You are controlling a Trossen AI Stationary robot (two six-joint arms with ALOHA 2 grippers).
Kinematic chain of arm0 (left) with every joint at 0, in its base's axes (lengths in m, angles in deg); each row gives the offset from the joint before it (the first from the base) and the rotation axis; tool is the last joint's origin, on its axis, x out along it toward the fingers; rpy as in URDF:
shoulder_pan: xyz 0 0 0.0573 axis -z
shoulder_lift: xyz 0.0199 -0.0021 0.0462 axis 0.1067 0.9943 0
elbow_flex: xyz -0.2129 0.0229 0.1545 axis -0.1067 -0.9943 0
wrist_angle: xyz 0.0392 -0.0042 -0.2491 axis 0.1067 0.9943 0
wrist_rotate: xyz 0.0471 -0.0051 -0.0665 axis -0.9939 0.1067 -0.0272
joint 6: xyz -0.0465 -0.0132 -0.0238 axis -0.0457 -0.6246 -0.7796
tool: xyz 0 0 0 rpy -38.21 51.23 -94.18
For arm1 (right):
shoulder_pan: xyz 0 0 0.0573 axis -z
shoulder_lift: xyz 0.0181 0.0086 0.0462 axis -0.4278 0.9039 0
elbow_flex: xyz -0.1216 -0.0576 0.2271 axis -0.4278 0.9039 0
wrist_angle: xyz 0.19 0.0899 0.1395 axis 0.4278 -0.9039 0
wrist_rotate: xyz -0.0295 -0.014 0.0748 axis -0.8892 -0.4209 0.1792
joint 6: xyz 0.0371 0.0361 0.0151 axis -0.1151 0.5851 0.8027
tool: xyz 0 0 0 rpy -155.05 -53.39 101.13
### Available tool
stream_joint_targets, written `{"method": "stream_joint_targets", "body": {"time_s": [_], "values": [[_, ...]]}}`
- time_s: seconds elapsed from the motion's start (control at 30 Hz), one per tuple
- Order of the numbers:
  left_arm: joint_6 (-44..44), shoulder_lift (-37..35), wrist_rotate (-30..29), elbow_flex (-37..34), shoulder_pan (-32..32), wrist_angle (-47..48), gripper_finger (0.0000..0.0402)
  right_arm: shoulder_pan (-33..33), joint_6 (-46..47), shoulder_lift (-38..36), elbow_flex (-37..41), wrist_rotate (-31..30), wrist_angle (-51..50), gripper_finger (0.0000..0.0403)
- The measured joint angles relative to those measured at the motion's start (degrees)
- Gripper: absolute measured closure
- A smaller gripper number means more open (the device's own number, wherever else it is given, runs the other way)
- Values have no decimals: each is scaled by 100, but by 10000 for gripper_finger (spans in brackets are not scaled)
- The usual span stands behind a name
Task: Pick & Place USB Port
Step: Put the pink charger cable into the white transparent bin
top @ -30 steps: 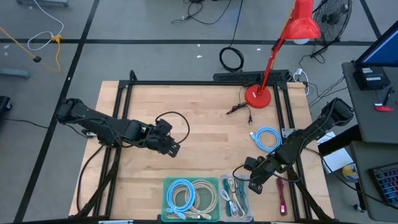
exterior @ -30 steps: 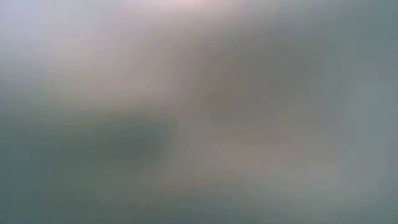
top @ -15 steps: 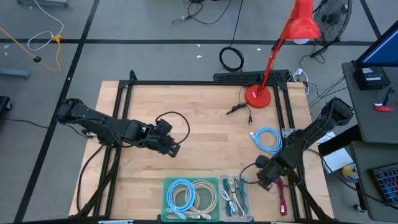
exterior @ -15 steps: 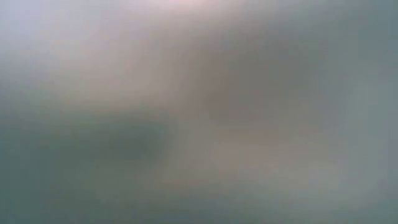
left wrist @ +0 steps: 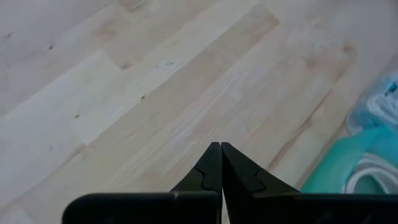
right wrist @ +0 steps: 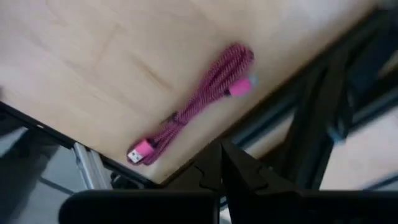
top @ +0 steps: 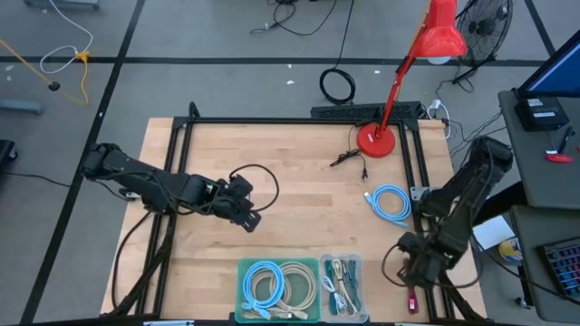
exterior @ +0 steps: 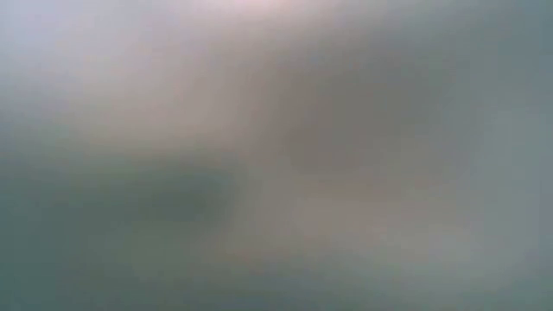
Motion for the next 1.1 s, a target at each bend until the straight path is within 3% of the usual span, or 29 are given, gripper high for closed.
{"method": "stream_joint_targets", "body": {"time_s": [0.23, 0.43, 0.6, 0.87, 1.1], "values": [[698, 0, 115, 0, -37, -2, 401, -345, 1377, 219, -155, -361, -18, 403], [1345, 0, 241, 0, -103, -8, 401, -41, 1552, 398, -124, -117, 78, 390], [1771, 0, 230, 0, -98, -22, 401, 135, 1518, 427, -121, 180, 136, 332], [1843, 0, 134, 0, 70, -24, 401, 159, 1805, 476, -3, 175, 386, 217], [1740, 0, -28, 0, 275, -21, 401, 159, 1889, 735, 495, 173, 1271, 180]]}}
